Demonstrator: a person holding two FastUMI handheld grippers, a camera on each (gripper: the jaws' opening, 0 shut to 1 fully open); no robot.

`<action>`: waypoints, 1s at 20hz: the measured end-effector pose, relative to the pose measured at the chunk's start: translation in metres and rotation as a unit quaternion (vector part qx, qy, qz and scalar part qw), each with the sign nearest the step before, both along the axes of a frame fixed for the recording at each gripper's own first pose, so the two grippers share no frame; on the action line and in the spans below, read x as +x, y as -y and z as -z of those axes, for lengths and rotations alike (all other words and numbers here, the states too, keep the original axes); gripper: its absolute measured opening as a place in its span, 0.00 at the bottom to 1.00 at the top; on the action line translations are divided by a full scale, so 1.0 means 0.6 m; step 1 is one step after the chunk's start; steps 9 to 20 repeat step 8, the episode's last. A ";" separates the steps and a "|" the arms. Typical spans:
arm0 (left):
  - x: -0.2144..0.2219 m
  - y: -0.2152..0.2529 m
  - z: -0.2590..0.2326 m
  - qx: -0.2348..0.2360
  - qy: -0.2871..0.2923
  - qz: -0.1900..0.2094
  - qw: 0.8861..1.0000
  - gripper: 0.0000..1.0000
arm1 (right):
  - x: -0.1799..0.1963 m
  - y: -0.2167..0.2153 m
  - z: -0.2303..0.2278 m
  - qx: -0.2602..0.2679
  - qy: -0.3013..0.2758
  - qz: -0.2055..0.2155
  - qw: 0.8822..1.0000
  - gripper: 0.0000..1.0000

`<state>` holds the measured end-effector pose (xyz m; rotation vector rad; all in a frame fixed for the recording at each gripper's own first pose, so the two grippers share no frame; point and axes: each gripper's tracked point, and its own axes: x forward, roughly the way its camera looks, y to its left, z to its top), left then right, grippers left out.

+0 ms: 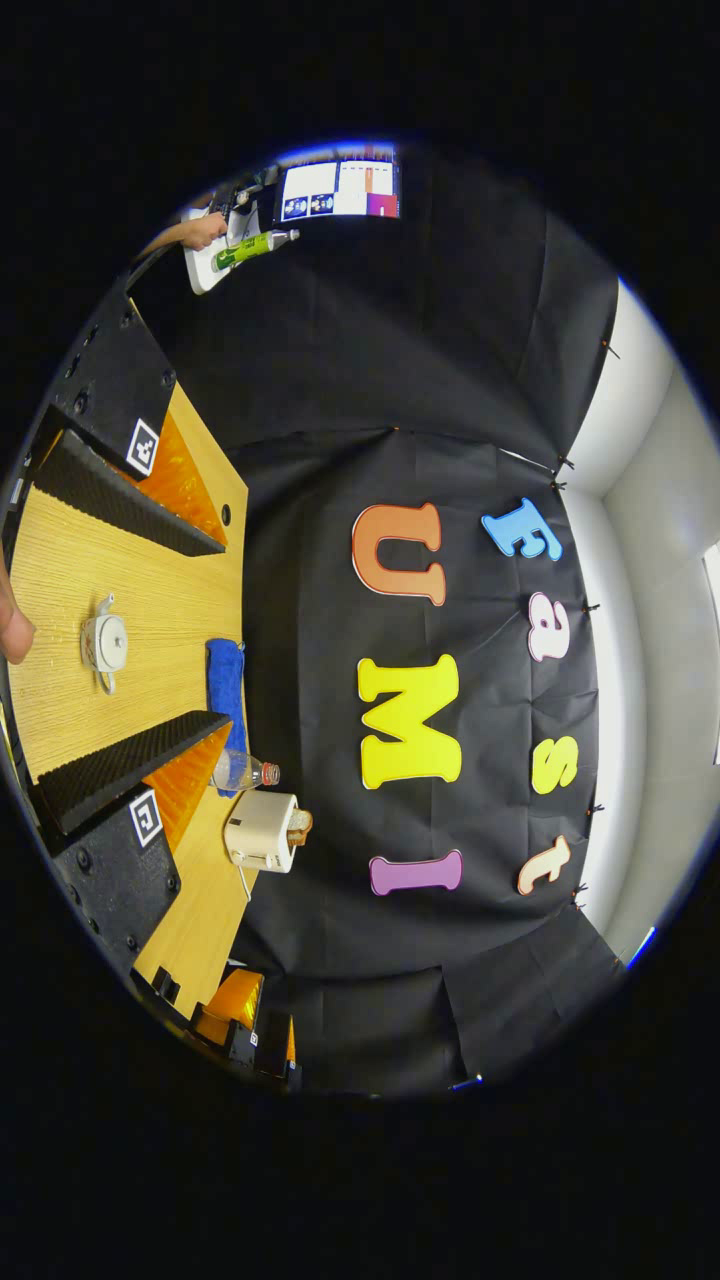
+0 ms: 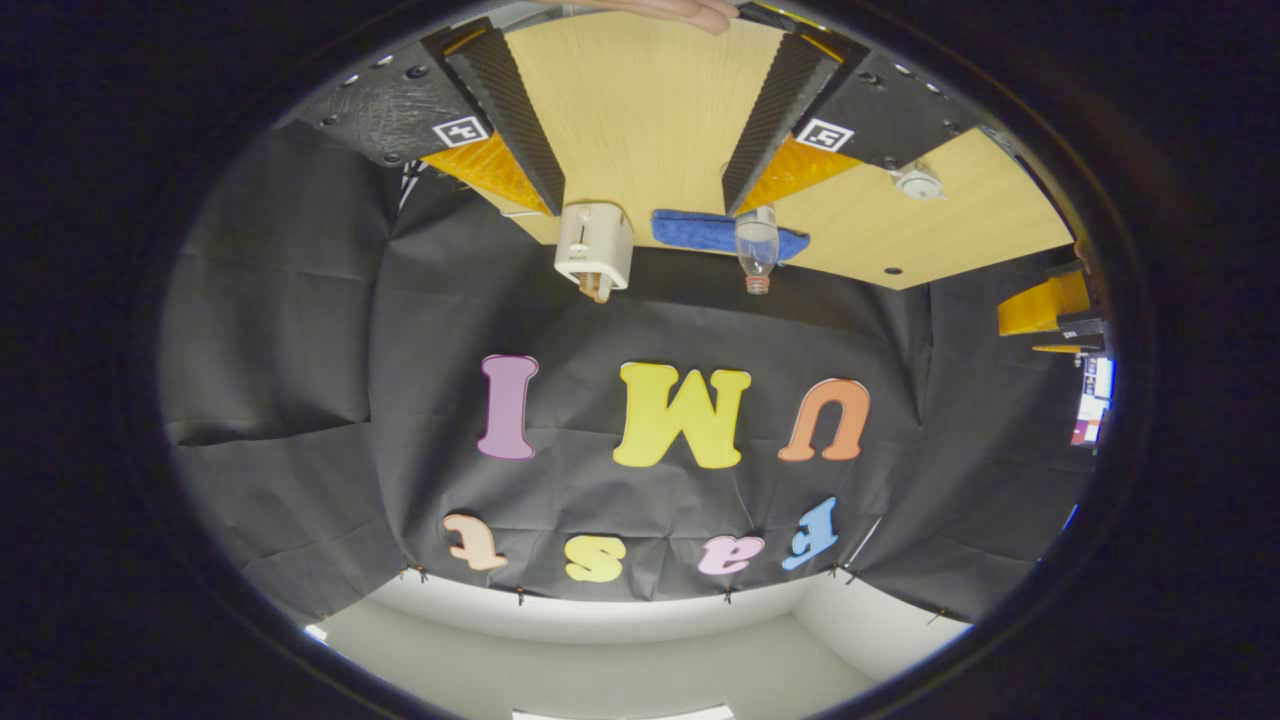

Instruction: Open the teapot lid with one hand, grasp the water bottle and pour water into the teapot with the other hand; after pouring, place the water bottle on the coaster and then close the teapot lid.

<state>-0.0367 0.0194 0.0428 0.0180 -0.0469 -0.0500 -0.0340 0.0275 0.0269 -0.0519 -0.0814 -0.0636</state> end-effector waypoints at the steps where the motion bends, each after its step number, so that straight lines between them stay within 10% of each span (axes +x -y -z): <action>1: 0.000 0.001 0.000 0.001 0.001 0.000 1.000 0.98 | 0.000 -0.001 -0.001 -0.001 0.000 -0.001 1.000 0.95; 20: 0.003 0.010 0.003 0.014 0.005 0.004 1.000 0.98 | 0.007 -0.003 0.006 -0.005 -0.006 -0.002 1.000 0.95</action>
